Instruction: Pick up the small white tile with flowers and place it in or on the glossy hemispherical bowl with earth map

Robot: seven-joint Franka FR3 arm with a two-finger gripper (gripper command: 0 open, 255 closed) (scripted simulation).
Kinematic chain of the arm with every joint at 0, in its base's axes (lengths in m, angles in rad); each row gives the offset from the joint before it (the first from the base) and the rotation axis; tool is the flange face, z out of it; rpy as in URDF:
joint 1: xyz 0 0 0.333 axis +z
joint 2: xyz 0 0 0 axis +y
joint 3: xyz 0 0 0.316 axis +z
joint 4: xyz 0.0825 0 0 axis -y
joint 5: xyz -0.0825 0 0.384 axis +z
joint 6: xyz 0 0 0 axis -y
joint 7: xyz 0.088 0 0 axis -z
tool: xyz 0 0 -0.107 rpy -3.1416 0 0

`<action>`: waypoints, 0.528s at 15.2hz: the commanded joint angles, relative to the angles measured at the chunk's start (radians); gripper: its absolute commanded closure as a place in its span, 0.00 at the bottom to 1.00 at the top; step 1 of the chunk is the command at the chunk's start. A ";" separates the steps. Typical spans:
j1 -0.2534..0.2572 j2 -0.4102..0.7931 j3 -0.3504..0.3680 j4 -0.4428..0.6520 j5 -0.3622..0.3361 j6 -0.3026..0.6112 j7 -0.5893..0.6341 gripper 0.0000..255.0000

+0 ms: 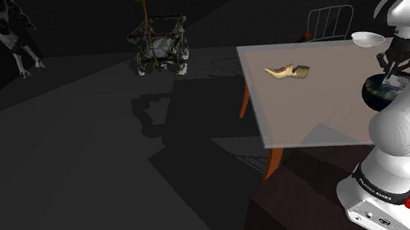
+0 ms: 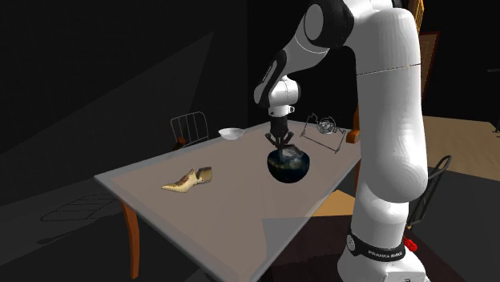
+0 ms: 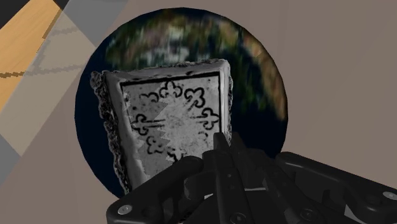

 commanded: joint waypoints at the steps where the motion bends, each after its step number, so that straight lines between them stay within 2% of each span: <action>1: 0.000 0.000 0.000 0.000 0.000 0.000 0.000 1.00; 2: 0.000 0.000 0.000 0.000 0.000 0.000 0.000 0.00; 7: 0.000 0.000 0.000 0.000 0.000 0.000 0.000 0.00; 8: 0.009 -0.024 -0.007 0.013 -0.022 -0.030 0.016 0.00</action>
